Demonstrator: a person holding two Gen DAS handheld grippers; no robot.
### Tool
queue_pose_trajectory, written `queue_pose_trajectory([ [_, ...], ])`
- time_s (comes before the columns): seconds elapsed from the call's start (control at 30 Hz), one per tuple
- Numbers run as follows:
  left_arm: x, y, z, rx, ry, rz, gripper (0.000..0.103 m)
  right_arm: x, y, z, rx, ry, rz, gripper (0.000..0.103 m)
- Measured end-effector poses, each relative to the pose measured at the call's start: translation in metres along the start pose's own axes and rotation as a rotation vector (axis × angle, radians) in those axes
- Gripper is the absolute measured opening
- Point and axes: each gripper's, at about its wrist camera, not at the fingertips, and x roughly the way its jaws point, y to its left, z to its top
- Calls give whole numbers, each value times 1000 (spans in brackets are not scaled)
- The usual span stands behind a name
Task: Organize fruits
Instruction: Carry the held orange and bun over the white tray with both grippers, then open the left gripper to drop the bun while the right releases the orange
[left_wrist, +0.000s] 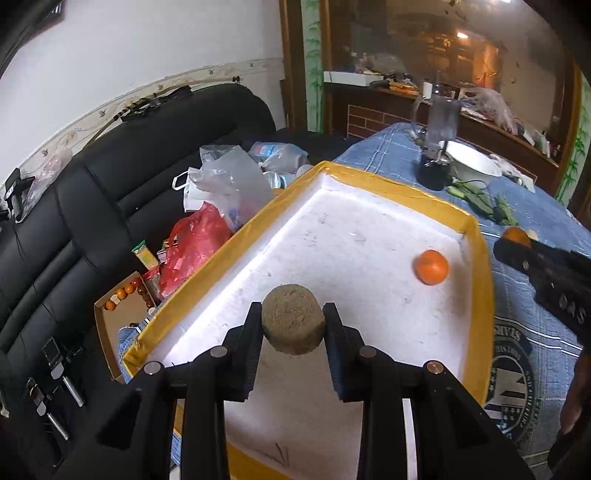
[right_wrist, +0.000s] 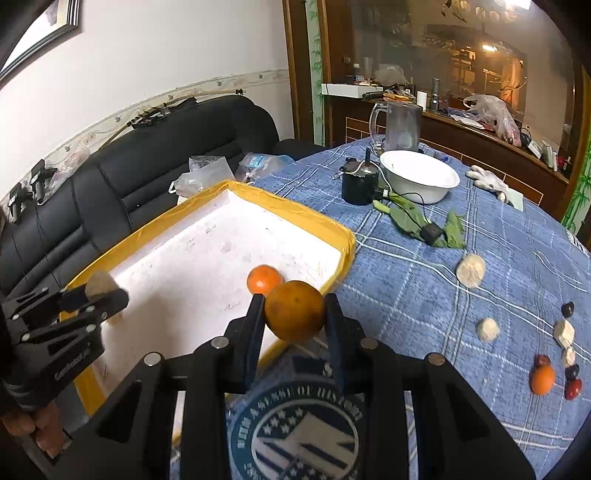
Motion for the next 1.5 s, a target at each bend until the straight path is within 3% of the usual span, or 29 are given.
queue_pose_trajectory([
  [0.47, 25, 8, 12, -11, 34, 53, 31, 77, -3, 39, 24, 70, -8, 34],
  [1.27, 39, 10, 12, -22, 93, 84, 33, 116, -4, 49, 26, 129, -26, 34],
  [1.3, 39, 11, 12, -27, 94, 86, 39, 117, -4, 49, 25, 131, -25, 34],
  [1.37, 36, 12, 12, -34, 91, 88, 66, 119, -3, 49, 23, 136, -24, 34],
  [1.43, 31, 15, 12, -46, 77, 95, 78, 121, -1, 48, 18, 144, -26, 34],
  [1.5, 24, 17, 11, -51, 63, 102, 79, 122, 1, 48, 8, 153, -27, 35],
])
